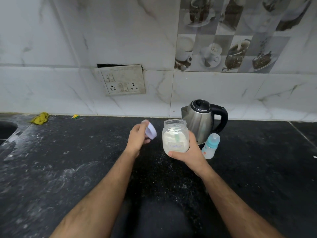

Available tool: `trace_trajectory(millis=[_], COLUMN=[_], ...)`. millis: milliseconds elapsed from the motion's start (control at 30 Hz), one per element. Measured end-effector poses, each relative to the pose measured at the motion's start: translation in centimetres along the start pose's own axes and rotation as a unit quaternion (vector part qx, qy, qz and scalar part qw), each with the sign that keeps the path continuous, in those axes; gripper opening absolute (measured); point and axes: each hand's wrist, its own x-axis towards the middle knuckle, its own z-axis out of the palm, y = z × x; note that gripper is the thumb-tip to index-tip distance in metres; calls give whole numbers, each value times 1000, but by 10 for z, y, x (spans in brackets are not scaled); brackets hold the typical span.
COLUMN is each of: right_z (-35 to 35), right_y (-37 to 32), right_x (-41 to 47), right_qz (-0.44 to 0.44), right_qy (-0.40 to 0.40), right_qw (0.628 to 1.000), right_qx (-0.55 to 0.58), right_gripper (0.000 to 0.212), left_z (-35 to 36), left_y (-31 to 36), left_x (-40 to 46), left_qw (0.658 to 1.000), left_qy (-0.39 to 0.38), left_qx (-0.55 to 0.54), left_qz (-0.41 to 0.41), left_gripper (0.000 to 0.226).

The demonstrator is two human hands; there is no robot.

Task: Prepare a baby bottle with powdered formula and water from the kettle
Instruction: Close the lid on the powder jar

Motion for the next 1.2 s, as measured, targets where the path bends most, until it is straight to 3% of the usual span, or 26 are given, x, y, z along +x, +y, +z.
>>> trace_trajectory(millis=[133,233,467,700,833,933,1033,1200], right_z=[3,4,2,7,8,9,7,9], right_y=[-11,-20,-30,-35,-41,-45,-48,-54], right_x=[-6,-10,-15,-26,-30,-32,-32,-36], right_qz=[-17,-27,-37,-35,-40,-45,-46,-57], right_qy=[1,7,10,-8,-19,-21,-15,-1], right_qw=[1000,1000,999,999,999,999,999,998], right_qx=[6,6,-7,-5,0,-2,-3,-12], right_gripper=[94,97,96,97,90,90,93,88], left_z=[12,24,31,21,18,20,24,31], left_y=[47,67,76,96,109,115,118,119], left_x=[-7,-21,-58,-67,-65,-65,-70,-71], left_qw=[985,974,981,963,964,951,934,939], left_qy=[-33,-74,-156,-215,-171,-209,-251,-243], left_qx=[-168,-212,-86,89,135,143,187,175], left_qz=[18,36,83,135,150,176,170,167], left_gripper=[47,41,48,34,62,67,56,29])
